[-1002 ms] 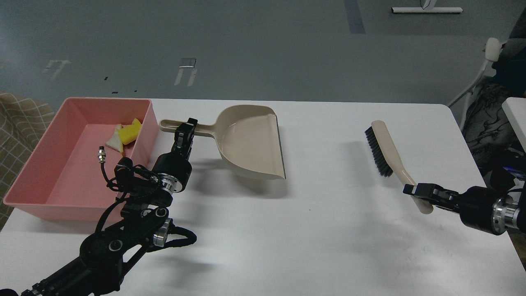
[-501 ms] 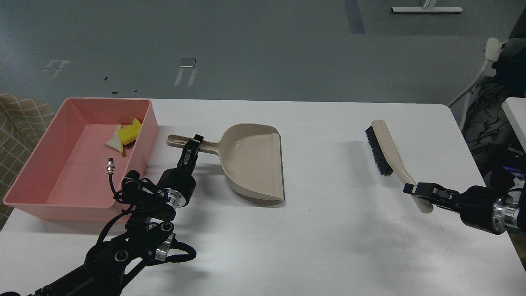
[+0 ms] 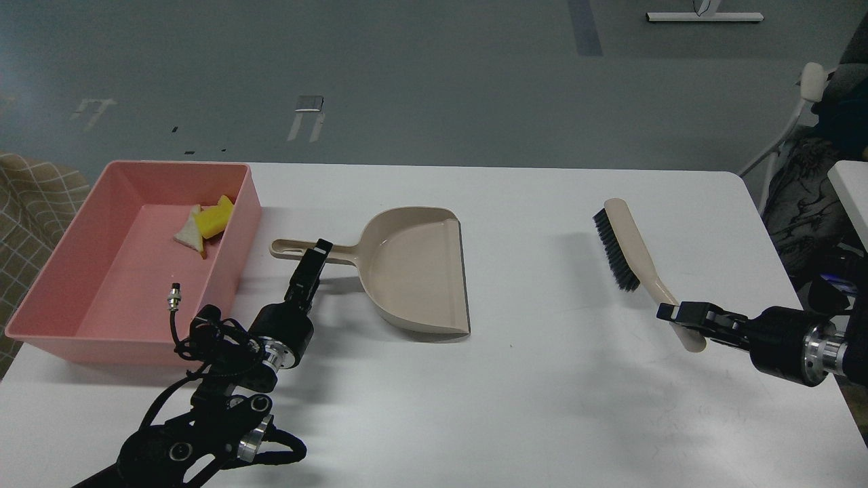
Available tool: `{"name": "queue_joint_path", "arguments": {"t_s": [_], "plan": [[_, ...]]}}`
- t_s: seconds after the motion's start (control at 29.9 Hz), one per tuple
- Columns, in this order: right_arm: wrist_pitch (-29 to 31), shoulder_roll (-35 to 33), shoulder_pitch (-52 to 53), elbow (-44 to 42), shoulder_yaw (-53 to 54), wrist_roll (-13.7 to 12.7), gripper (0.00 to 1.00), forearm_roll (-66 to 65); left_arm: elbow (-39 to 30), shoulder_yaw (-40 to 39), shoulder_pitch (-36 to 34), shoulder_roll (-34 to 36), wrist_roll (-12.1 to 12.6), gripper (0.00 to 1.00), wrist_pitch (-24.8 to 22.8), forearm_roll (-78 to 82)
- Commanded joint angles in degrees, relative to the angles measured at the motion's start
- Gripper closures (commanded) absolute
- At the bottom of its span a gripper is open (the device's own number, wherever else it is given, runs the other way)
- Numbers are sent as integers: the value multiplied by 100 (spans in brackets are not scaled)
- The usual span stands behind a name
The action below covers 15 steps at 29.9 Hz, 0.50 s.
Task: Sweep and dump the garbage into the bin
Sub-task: 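Lower the dustpan back onto the table with the left gripper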
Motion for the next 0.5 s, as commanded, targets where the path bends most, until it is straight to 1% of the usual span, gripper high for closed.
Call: {"name": "queue_joint_path", "arguments": {"t_s": [0.0, 0.1, 0.3, 0.4, 0.43, 0.47], "plan": [[-6, 38, 0, -8, -21, -2, 100, 3, -430, 97, 238, 376, -11, 2, -91, 0], [-6, 126, -70, -34, -21, -2, 100, -6, -870, 88, 466, 727, -20, 2, -117, 0], [-15, 241, -246, -61, -21, -11, 100, -14, -1582, 1, 643, 1307, -20, 2, -152, -8], [-15, 249, -298, -69, -21, -37, 99, -32, -1828, -17, 678, 1457, -20, 2, -232, -17], [-15, 258, -290, -78, -21, -46, 97, -32, -1882, -17, 687, 1484, -20, 2, -232, -17], [-15, 258, -290, -87, -21, -72, 91, -32, -1969, -35, 687, 1519, -20, 2, -232, -26]]}}
